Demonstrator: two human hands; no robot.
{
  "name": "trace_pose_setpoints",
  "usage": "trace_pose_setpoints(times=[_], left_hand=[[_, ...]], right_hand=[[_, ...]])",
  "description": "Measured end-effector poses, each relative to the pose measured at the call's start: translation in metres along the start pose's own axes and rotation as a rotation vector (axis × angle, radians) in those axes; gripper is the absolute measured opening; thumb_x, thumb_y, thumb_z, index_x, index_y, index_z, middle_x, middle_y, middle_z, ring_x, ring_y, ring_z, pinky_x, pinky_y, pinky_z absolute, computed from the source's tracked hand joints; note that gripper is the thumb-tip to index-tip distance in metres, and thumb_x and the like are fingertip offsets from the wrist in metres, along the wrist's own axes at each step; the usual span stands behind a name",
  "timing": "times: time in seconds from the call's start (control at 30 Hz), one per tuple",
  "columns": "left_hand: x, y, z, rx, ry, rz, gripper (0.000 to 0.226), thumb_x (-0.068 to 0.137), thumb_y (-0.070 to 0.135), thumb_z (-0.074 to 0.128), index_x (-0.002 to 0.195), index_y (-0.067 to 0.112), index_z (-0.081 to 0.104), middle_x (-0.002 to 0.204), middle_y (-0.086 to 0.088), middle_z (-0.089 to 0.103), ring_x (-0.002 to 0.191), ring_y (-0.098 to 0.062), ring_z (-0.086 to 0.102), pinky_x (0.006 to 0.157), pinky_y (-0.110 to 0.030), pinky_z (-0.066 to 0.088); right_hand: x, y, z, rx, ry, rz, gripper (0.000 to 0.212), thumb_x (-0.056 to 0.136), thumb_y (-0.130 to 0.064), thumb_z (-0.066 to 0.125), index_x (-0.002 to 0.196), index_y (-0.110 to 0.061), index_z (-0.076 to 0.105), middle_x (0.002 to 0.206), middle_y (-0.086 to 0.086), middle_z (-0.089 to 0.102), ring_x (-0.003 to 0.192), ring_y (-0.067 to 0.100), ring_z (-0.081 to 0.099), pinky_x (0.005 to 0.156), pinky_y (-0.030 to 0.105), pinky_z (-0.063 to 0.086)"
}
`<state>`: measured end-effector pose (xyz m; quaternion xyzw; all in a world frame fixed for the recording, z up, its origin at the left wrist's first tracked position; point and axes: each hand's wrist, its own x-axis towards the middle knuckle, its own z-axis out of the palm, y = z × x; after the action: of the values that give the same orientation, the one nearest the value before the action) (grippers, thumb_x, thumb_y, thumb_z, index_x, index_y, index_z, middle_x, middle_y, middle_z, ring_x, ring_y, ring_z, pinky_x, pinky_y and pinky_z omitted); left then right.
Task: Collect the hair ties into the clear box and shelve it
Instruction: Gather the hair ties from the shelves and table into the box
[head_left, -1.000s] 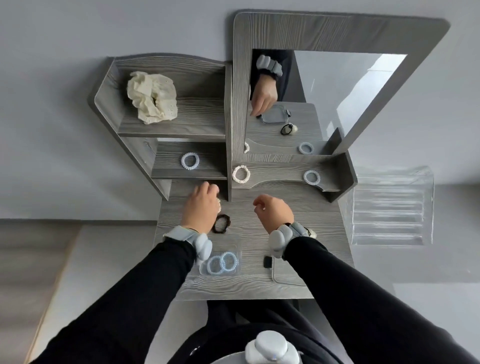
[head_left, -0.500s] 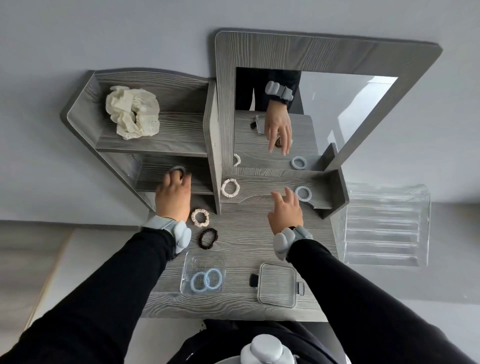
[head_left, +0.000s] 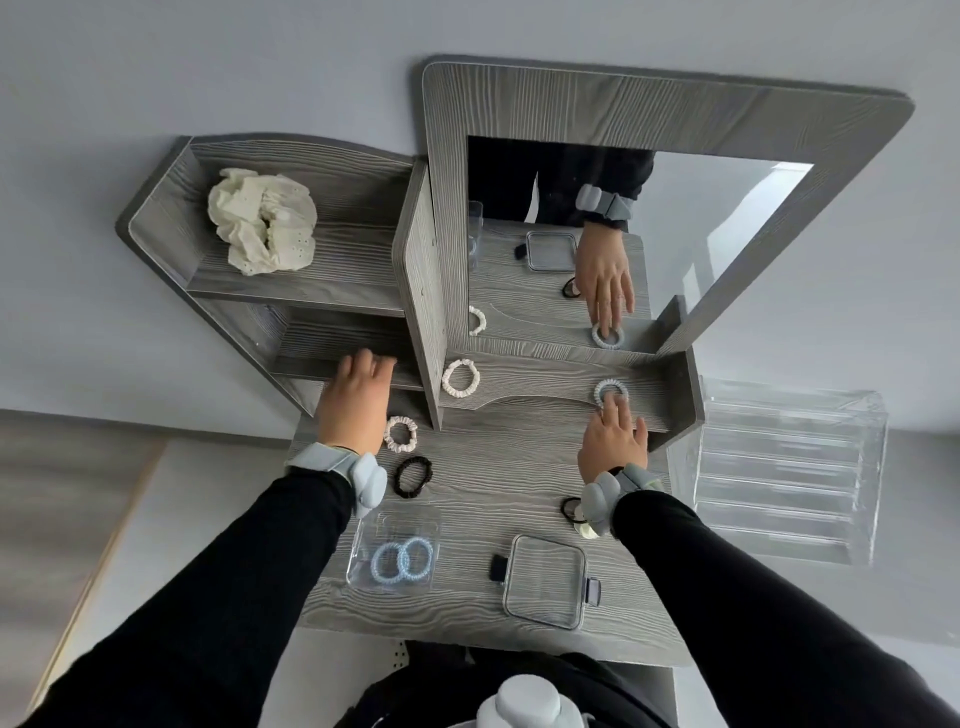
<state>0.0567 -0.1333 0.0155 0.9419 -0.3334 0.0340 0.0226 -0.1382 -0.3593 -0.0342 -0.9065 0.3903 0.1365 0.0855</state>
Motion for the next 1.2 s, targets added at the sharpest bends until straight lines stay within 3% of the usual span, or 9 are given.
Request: trace_pose_setpoints(times=[0.23, 0.4, 0.57, 0.63, 0.77, 0.9, 1.03, 1.2], left_hand=[[-0.007, 0.003, -0.004, -0.126, 0.007, -0.009, 0.035, 0.072, -0.011, 0.061, 0.102, 0.006, 0.06, 0.095, -0.019, 0.058, 0.089, -0.038, 0.058, 0.066, -0.045, 0.056], [-0.016, -0.003, -0.014, -0.264, 0.028, 0.012, 0.018, 0.081, -0.004, 0.059, 0.095, 0.006, 0.061, 0.095, -0.018, 0.059, 0.089, -0.037, 0.057, 0.074, -0.046, 0.054], [-0.03, -0.01, -0.022, -0.397, 0.05, -0.005, 0.014, 0.089, 0.006, 0.056, 0.098, 0.005, 0.066, 0.102, -0.017, 0.061, 0.092, -0.035, 0.059, 0.078, -0.042, 0.05], [-0.035, -0.015, -0.023, -0.424, 0.047, -0.028, 0.015, 0.09, 0.007, 0.054, 0.1, 0.005, 0.066, 0.103, -0.016, 0.06, 0.091, -0.034, 0.06, 0.077, -0.042, 0.05], [-0.046, -0.025, -0.02, -0.466, 0.009, -0.059, 0.015, 0.09, 0.008, 0.055, 0.098, 0.006, 0.068, 0.104, -0.015, 0.058, 0.089, -0.033, 0.061, 0.076, -0.039, 0.049], [-0.068, -0.046, -0.015, -0.449, -0.045, -0.082, 0.017, 0.091, 0.014, 0.055, 0.098, 0.011, 0.071, 0.103, -0.013, 0.06, 0.096, -0.03, 0.058, 0.079, -0.039, 0.048], [-0.086, -0.056, -0.005, -0.515, -0.134, -0.142, 0.017, 0.091, 0.014, 0.057, 0.101, 0.009, 0.07, 0.106, -0.013, 0.06, 0.097, -0.03, 0.058, 0.08, -0.036, 0.045], [-0.104, -0.069, 0.01, -0.633, -0.235, -0.234, 0.016, 0.09, 0.017, 0.061, 0.099, 0.008, 0.07, 0.103, -0.015, 0.064, 0.087, -0.025, 0.059, 0.076, -0.03, 0.042]], right_hand=[[-0.019, -0.015, 0.004, 0.082, 0.149, -0.125, 0.04, 0.088, -0.004, 0.043, 0.127, -0.009, 0.052, 0.15, 0.004, 0.037, 0.141, 0.023, 0.03, 0.118, 0.041, 0.021], [-0.033, -0.039, 0.0, 0.228, 0.062, -0.233, 0.039, 0.092, -0.002, 0.042, 0.123, -0.017, 0.059, 0.141, 0.001, 0.048, 0.127, 0.026, 0.045, 0.097, 0.037, 0.045], [-0.056, -0.072, 0.001, 0.431, 0.242, -0.353, 0.015, 0.094, -0.017, 0.055, 0.098, -0.011, 0.068, 0.107, 0.008, 0.068, 0.098, 0.032, 0.063, 0.069, 0.03, 0.043], [-0.065, -0.087, 0.0, 0.463, 0.266, -0.398, 0.013, 0.094, -0.017, 0.055, 0.101, -0.009, 0.062, 0.099, 0.009, 0.069, 0.09, 0.032, 0.064, 0.064, 0.028, 0.039], [-0.085, -0.112, 0.001, 0.478, 0.245, -0.504, 0.021, 0.093, -0.02, 0.056, 0.112, -0.012, 0.058, 0.098, 0.006, 0.072, 0.098, 0.025, 0.061, 0.069, 0.03, 0.049], [-0.104, -0.139, 0.017, 0.417, 0.234, -0.625, 0.012, 0.086, -0.018, 0.063, 0.094, -0.012, 0.068, 0.08, 0.007, 0.073, 0.086, 0.032, 0.06, 0.069, 0.037, 0.055], [-0.114, -0.158, 0.028, 0.461, 0.06, -0.555, 0.018, 0.092, -0.02, 0.055, 0.104, -0.012, 0.065, 0.103, 0.009, 0.07, 0.091, 0.033, 0.063, 0.072, 0.039, 0.051], [-0.119, -0.18, 0.041, 0.377, -0.107, -0.439, 0.021, 0.088, -0.015, 0.053, 0.108, -0.011, 0.061, 0.106, 0.011, 0.07, 0.096, 0.032, 0.064, 0.074, 0.034, 0.048]])
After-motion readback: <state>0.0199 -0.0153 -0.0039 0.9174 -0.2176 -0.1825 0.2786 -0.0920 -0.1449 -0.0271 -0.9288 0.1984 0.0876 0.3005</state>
